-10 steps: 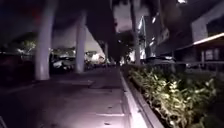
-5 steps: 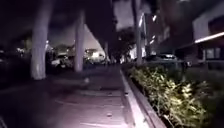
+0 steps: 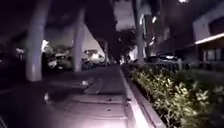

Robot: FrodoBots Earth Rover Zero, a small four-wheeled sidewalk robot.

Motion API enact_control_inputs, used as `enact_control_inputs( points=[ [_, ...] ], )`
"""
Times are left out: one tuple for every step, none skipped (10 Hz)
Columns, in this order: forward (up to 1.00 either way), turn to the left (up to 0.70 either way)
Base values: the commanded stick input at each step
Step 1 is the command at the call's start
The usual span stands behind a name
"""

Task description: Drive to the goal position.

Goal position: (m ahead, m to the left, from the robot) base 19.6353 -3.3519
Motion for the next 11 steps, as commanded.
enact_control_inputs(
  points=[
    [0.45, 0.00],
    [0.45, 0.00],
    [0.45, 0.00],
    [0.45, 0.00],
    [0.45, 0.00],
    [0.45, 0.00],
    [0.45, 0.00],
    [0.45, 0.00],
    [0.45, 0.00],
    [0.45, 0.00],
    [0.45, 0.00]
  ],
)
